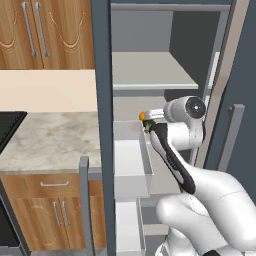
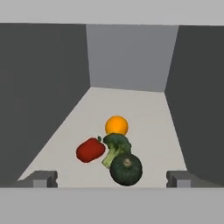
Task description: Take the broccoli and orange from the highest rack and move them to the second highest rack where the bell pepper and squash are located, to maximize freezer space. Close the freezer door after rearranging.
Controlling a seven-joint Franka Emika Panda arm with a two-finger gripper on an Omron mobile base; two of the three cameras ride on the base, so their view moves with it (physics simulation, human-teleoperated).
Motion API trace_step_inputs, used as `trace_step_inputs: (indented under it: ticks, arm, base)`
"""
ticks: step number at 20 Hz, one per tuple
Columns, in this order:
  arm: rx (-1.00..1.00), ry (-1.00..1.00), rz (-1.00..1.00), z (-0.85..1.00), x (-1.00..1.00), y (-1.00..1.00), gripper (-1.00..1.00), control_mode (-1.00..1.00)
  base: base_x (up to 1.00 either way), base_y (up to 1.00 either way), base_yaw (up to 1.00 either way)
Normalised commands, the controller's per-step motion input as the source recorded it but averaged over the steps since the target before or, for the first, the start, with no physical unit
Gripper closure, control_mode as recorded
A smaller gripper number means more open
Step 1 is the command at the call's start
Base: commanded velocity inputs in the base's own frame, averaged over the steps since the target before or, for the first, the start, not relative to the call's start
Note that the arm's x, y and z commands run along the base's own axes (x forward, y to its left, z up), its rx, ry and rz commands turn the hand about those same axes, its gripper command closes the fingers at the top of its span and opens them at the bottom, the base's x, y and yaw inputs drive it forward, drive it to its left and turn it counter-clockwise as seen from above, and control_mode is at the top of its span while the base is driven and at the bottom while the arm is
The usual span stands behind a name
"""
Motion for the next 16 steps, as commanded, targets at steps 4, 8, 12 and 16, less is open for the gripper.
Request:
trace_step_inputs:
  ticks: [4,8,12,16]
  arm:
    - [0.00,0.05,0.00,0.29,-0.81,0.00,-1.00,-1.00]
    - [0.00,0.19,0.00,0.30,-0.79,0.00,-1.00,-1.00]
    - [0.01,0.27,0.00,0.24,-0.73,-0.01,-1.00,-1.00]
    - [0.15,0.16,0.00,0.11,-0.73,-0.23,-1.00,-1.00]
  base:
    - [0.00,0.00,0.00]
    - [0.00,0.00,0.00]
    - [0.00,0.00,0.00]
    - [0.00,0.00,0.00]
